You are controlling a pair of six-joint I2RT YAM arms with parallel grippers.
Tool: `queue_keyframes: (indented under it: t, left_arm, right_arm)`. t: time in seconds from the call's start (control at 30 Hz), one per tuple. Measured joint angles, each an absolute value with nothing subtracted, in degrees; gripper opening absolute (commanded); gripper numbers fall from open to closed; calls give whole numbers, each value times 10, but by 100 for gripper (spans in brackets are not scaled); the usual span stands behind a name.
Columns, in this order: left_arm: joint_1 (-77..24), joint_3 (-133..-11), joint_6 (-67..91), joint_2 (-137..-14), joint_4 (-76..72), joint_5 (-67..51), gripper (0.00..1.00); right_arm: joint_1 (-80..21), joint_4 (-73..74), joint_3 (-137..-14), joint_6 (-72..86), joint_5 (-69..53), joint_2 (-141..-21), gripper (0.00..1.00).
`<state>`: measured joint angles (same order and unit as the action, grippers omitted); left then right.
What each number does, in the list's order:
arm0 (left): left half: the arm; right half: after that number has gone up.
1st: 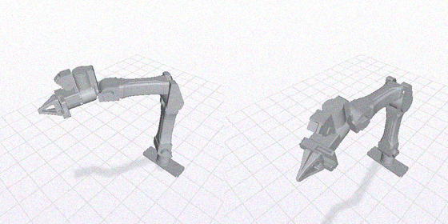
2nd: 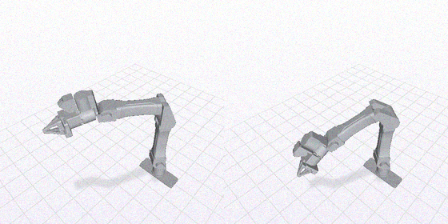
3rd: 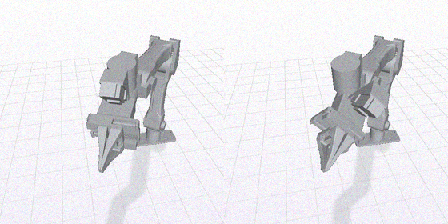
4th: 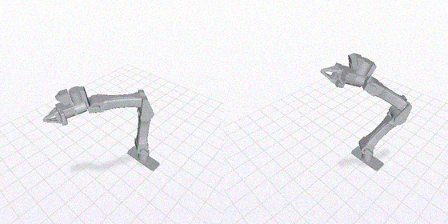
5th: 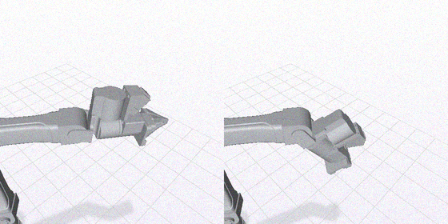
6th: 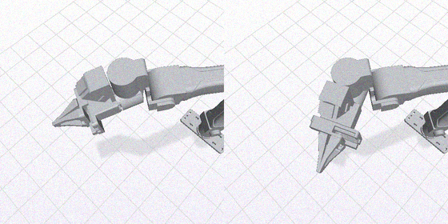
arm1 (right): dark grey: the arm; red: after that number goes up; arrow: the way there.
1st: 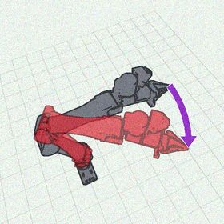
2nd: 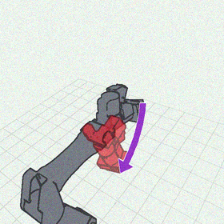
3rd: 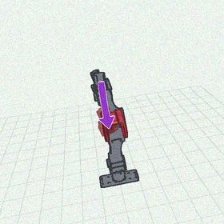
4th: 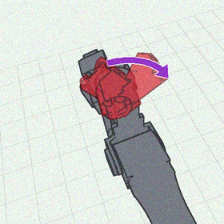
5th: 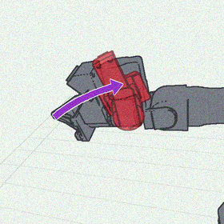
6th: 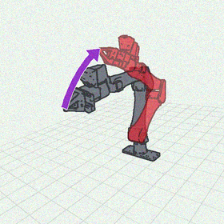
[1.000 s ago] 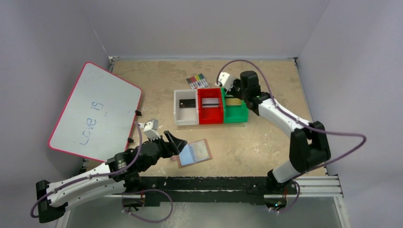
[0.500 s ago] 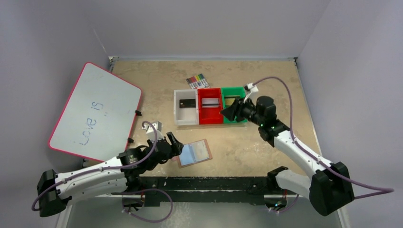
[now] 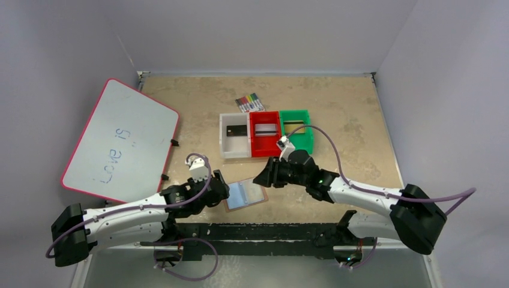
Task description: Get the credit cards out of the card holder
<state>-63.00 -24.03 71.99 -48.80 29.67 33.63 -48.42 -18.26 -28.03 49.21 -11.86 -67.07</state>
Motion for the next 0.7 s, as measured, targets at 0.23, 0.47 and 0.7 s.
queue_keyframes:
  t: [0.23,0.47,0.7]
  left_arm:
    - [-630,-239,724,-487,294,336,63]
    - [-630,-226,724,-486,277,326,63]
    - [-630,-226,724,-507,270,319,61]
  right_arm:
    - [-503,-186,-281,519,-96,-729,47]
    - [-510,-198,-282,521,-100,-780,46]
    - [-512,-212,-294,521,-102,-818,46]
